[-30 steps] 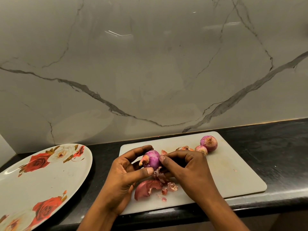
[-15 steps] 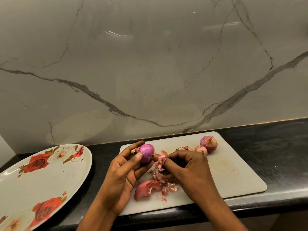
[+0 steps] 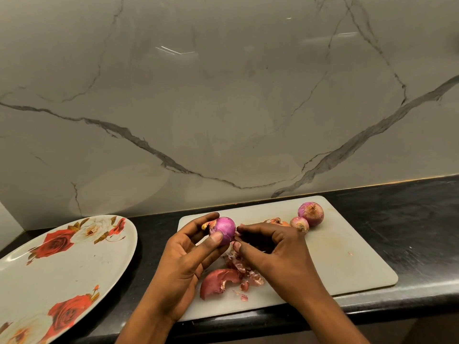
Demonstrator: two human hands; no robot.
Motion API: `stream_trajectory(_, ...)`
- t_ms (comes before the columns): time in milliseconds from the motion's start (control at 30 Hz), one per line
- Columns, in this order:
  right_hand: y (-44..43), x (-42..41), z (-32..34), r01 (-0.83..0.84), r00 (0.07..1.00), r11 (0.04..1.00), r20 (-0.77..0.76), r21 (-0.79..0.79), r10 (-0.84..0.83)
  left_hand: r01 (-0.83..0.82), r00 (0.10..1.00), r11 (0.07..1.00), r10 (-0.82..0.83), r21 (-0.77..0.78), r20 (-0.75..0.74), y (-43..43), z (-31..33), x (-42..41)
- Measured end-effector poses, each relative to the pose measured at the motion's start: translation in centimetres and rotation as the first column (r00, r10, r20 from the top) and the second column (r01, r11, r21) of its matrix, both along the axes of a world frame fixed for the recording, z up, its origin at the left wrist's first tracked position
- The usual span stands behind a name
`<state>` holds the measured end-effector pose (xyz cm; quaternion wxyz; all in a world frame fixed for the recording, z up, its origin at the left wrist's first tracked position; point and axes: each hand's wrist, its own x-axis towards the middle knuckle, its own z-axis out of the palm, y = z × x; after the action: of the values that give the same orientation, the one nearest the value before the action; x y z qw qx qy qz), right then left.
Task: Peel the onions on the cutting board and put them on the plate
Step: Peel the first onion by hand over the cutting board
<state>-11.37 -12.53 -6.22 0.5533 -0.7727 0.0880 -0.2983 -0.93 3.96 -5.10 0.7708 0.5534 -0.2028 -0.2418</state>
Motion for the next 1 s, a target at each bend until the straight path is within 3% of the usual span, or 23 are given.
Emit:
stream_trajectory(133, -0.26, 0.09, 0.0, 0.039, 0.999, 0.998, 0.008, -0.04, -0.039, 0.008, 1.0, 1.0, -0.008, 0.012, 0.008, -0.06, -0.02, 0.0)
stream_trajectory(333, -0.25, 0.13, -0.26, 0.065, 0.998, 0.998, -0.016, -0.005, -0.065, -0.024, 0.99, 0.995, 0.011, -0.094, -0.141, -0.13, 0.38, 0.05)
stream_trajectory(500, -0.15, 0.09, -0.46, 0.097, 0.995, 0.995, -0.006, -0.031, -0.097, -0.046, 0.985, 0.991, 0.024, -0.124, -0.172, -0.2, 0.38, 0.09)
stream_trajectory(667, -0.09, 0.2, -0.52, 0.076, 0.997, 0.997, -0.025, 0.015, -0.075, -0.057, 0.988, 0.993, 0.042, -0.1, -0.149, -0.3, 0.29, 0.08)
stream_trajectory(1000, 0.3, -0.19, 0.37, 0.065, 0.998, 0.996, 0.027, -0.052, -0.064, -0.037, 0.999, 0.998, 0.037, 0.045, -0.004, -0.54, -0.13, 0.04)
